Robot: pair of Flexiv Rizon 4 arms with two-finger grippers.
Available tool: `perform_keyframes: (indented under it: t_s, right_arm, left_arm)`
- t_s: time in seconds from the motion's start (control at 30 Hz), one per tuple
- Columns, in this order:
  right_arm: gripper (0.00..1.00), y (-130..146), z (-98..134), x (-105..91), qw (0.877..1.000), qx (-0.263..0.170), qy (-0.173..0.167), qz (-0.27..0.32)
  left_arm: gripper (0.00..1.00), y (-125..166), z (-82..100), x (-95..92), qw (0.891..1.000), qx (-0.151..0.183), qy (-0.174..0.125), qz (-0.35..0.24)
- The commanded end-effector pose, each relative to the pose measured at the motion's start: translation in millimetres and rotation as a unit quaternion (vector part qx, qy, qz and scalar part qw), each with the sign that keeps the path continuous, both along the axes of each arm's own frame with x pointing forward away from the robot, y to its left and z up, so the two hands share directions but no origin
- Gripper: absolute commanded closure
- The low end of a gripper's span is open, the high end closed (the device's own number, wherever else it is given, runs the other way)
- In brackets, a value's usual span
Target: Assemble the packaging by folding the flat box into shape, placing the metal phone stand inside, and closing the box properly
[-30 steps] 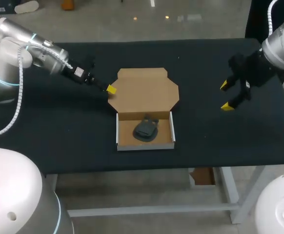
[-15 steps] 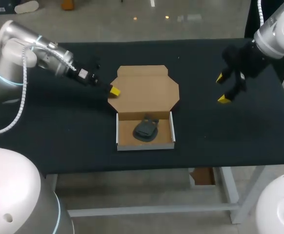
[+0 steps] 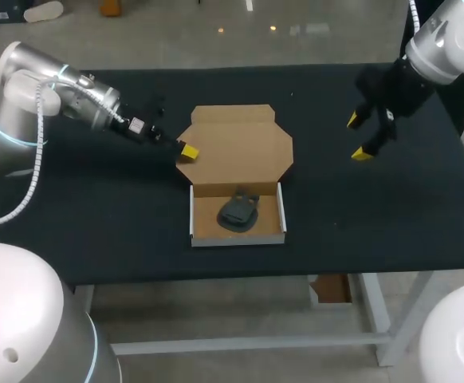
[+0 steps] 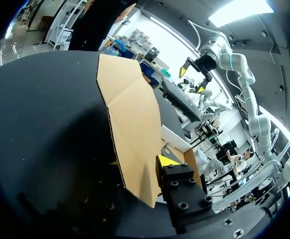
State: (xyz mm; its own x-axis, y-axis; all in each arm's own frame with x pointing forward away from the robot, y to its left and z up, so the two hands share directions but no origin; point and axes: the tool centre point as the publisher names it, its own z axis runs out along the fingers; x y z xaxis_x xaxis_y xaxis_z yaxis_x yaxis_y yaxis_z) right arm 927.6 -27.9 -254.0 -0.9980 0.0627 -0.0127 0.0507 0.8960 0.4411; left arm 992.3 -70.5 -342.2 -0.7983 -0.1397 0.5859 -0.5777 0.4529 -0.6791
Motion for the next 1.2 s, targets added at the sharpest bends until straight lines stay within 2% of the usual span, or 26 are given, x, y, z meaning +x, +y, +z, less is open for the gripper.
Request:
perform_keyframes:
  t_s: [0.03, 0.47, 0.77, 1.2]
  right_arm:
    - [0.00, 3, 5, 4.3, 1.000, -0.004, 0.005, 0.004]
    - [0.00, 10, 3, 5.9, 1.000, -0.006, 0.006, 0.010]
    - [0.00, 15, 8, 10.5, 1.000, -0.011, 0.005, 0.018]
    - [0.00, 20, 10, 11.7, 1.000, -0.015, 0.004, 0.025]
  left_arm:
    - [0.71, 1, -0.8, -6.8, 1.000, -0.004, -0.005, 0.008]
    - [0.73, -8, 7.2, -15.0, 1.000, -0.017, -0.016, -0.007]
    - [0.81, -14, 10.6, -19.3, 0.999, -0.025, -0.033, -0.014]
    - [0.80, -16, 14.0, -20.8, 0.997, -0.039, -0.059, -0.017]
